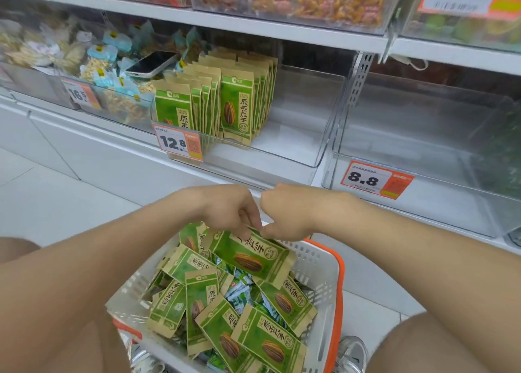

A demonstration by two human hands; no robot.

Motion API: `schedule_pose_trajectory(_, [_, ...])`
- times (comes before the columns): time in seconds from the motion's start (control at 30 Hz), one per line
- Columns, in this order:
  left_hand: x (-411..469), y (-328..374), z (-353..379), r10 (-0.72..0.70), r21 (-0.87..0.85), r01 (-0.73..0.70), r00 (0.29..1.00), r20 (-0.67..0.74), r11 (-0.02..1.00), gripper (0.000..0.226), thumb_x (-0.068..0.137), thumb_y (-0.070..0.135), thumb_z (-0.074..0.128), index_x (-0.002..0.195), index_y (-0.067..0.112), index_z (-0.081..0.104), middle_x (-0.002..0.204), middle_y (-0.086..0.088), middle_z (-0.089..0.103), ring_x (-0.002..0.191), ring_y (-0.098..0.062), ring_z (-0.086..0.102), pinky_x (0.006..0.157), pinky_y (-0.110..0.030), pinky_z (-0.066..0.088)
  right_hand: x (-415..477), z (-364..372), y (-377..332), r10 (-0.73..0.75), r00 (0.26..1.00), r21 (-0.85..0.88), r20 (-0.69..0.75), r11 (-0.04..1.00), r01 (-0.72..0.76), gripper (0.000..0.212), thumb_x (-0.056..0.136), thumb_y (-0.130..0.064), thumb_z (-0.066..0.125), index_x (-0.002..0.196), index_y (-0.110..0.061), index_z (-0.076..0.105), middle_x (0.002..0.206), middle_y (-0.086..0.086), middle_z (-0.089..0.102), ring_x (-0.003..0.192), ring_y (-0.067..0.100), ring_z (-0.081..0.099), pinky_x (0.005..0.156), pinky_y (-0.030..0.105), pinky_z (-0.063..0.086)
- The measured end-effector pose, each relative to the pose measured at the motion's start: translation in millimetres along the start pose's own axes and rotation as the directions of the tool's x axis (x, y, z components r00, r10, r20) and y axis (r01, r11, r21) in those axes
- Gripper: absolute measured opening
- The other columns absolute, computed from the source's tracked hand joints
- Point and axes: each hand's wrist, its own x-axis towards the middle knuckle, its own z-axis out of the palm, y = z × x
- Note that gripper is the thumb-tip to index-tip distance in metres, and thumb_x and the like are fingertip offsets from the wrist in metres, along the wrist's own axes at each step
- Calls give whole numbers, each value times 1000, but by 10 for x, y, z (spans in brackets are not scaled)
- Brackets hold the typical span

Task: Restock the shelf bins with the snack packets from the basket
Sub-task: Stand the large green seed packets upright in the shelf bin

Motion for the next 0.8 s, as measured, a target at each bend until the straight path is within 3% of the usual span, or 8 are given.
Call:
schedule_pose_trajectory(0.1, [-265,33,-233,68,-119,-72,997,-31,990,22,86,18,86,107,23,82,95,6,81,95,-15,77,92,-38,59,-9,-82,12,-53,998,177,-30,983,58,52,97,-52,65,75,-6,63,60,2,52,56,20,46,51,32,35])
schedule_pose_trajectory(0.2, [-484,36,-482,83,-239,-117,986,-148,964,21,81,16,90,99,14,81,89,-3,81,92,-21,79,88,-35,59,-25,-199,54,-35,982,349,-188,932,100,46,91,-55,72,77,-11,73,55,-3,55,54,14,47,52,30,38])
schedule_pose_trajectory(0.3, [-607,21,-658,-15,-410,-182,901,-433,894,33,73,23,95,92,6,74,77,-11,78,68,-23,73,63,-29,55,-65,-299,79,70,946,551,-318,825,124,40,90,-48,77,80,-9,78,57,-1,63,51,9,53,55,28,46])
schedule_pose_trajectory(0.43, [-578,68,-766,-288,-654,-386,671,-683,651,37,88,42,82,101,8,73,87,-12,79,72,-23,74,58,-34,59,-5,-392,68,376,808,827,-453,516,224,31,91,-39,79,76,-12,80,71,8,77,71,28,77,70,51,64])
schedule_pose_trajectory(0.5, [-563,109,-799,-345,-759,-443,700,-625,476,36,99,42,70,111,8,74,97,-12,79,79,-24,77,57,-31,59,54,-424,92,498,690,829,-525,482,283,31,92,-40,77,76,-13,80,70,7,77,73,31,77,70,55,63])
schedule_pose_trajectory(0.57, [-546,131,-799,-321,-784,-482,727,-608,391,34,104,35,64,114,4,73,99,-11,79,79,-21,77,58,-27,58,79,-431,107,526,660,831,-536,465,304,31,94,-39,74,79,-12,79,71,6,77,73,28,78,73,55,63])
schedule_pose_trajectory(0.73, [-495,119,-836,-391,-704,-525,591,-706,479,29,102,28,68,103,0,75,86,-7,80,72,-21,77,56,-27,60,83,-469,45,415,763,863,-495,336,377,23,104,-28,63,103,-7,71,80,9,79,71,24,78,63,43,64])
schedule_pose_trajectory(0.8, [-491,106,-895,-363,-636,-536,532,-765,555,27,103,30,67,101,4,75,86,-6,80,76,-20,78,61,-32,63,153,-508,66,448,715,839,-537,374,396,23,103,-32,64,101,-10,71,78,9,79,72,28,77,66,46,64])
